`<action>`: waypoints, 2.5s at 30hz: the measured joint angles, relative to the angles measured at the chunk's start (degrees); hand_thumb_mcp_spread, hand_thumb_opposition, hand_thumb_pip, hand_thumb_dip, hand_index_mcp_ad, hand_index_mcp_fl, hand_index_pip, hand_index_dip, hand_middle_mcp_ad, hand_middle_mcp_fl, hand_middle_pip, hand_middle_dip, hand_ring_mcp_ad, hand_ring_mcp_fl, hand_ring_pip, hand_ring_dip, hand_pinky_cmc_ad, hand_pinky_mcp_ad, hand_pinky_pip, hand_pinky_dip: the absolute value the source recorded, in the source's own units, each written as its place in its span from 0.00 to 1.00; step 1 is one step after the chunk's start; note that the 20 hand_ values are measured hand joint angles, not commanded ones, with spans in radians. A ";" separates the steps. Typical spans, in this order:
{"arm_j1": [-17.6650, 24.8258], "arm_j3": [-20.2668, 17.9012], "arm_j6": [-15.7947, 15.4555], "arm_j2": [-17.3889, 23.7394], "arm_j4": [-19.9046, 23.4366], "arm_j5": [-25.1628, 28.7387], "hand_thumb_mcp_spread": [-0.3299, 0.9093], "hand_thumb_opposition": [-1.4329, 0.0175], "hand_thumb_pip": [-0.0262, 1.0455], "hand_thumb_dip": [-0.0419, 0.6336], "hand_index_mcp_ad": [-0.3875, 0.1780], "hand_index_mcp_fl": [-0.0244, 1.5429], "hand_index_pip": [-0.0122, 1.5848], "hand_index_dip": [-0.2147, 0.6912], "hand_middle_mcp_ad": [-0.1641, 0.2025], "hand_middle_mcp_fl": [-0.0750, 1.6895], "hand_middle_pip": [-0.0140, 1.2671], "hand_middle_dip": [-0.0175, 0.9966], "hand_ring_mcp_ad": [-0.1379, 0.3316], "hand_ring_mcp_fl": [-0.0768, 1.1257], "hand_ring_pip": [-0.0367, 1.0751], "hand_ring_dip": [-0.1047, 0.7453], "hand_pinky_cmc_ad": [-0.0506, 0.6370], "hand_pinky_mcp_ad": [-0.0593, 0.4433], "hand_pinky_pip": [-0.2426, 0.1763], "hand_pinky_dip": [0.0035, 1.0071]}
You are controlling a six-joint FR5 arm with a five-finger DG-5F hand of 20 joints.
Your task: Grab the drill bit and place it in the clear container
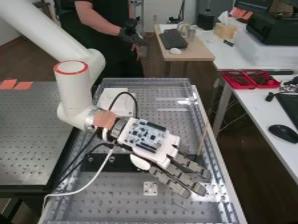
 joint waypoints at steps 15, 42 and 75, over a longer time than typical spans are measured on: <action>-0.01 0.26 0.64 -0.13 0.56 -0.34 0.70 0.34 0.49 0.53 0.47 0.44 0.80 0.41 0.59 0.13 0.10 0.15 0.67 0.08 0.10 0.09 0.48 0.44 0.37 0.17; 2.18 -5.42 -3.57 11.81 6.60 -3.00 0.70 0.33 0.49 0.51 0.48 0.50 0.75 0.41 0.59 0.16 0.10 0.15 0.67 0.09 0.10 0.09 0.48 0.43 0.37 0.16; 14.48 -4.85 -2.02 11.23 5.37 -18.71 0.70 0.32 0.49 0.51 0.48 0.51 0.72 0.46 0.59 0.16 0.10 0.15 0.70 0.10 0.10 0.09 0.48 0.41 0.37 0.16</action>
